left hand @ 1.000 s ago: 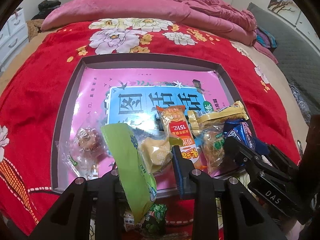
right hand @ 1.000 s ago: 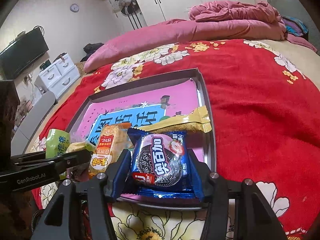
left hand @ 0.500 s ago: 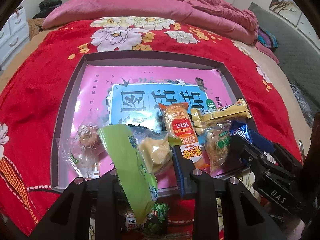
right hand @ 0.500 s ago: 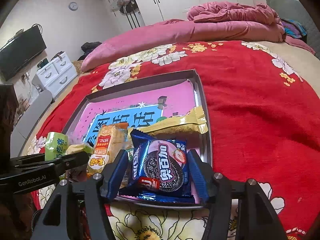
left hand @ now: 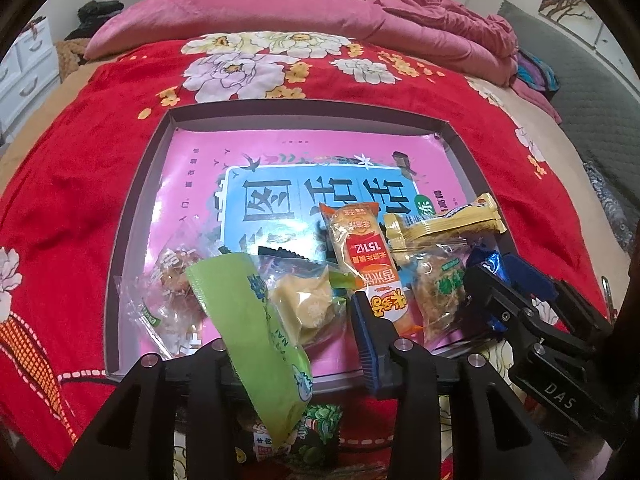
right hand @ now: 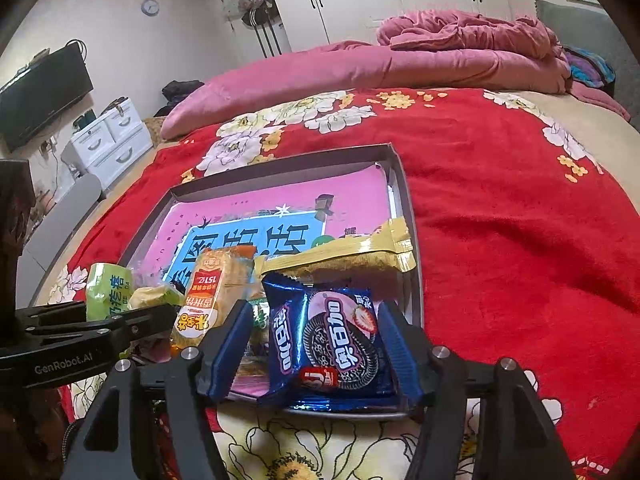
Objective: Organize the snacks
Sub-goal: 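Lower and release the blue pack in the tray with the right tool while the left releases the green bar, then move the right tool to the round green-labelled pastry and close on it, then grasp the dark green-and-black snack bag with the left tool while the right lifts the pastry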
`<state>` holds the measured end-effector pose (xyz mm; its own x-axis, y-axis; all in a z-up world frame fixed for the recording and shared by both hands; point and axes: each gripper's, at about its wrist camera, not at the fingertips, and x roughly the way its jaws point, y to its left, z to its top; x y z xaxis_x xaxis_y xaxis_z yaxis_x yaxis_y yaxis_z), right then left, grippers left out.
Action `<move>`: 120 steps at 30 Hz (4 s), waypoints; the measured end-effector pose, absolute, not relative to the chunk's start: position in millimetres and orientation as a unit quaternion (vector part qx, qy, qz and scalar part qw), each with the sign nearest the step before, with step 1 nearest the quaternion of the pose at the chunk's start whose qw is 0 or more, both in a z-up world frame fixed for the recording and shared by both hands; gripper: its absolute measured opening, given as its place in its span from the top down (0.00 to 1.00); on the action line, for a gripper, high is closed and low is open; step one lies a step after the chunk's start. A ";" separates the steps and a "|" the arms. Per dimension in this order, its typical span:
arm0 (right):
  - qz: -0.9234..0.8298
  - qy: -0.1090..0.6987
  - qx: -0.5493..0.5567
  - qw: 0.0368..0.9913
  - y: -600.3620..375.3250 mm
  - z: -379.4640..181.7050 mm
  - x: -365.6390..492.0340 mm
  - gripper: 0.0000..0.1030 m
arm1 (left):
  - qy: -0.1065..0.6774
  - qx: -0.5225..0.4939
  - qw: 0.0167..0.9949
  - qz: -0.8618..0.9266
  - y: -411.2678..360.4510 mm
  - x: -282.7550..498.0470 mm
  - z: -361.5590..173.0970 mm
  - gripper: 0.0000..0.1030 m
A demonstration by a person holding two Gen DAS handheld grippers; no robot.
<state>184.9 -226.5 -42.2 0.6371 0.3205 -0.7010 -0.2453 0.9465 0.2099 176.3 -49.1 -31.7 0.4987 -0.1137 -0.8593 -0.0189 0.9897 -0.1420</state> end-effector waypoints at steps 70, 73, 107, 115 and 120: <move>0.233 0.361 -0.016 0.903 -163.2 -16.9 83.7 0.17 | 0.478 -0.132 0.868 -0.024 30.2 80.5 -7.1 0.36; 0.232 0.372 -0.021 0.898 -159.6 -20.6 77.5 0.17 | 0.487 -0.136 0.862 -0.032 24.5 79.5 -13.5 0.36; 0.229 0.451 -0.086 0.858 -127.2 -69.1 74.6 0.56 | 0.539 -0.193 0.817 -0.070 -0.8 94.3 -59.8 0.36; 0.187 0.450 -0.079 0.870 -154.8 -62.5 85.0 0.56 | 0.538 -0.191 0.819 -0.054 -10.2 108.7 -62.7 0.36; 0.182 0.450 -0.064 0.872 -163.6 -60.0 89.5 0.56 | 0.538 -0.181 0.822 -0.045 -16.5 116.7 -64.2 0.36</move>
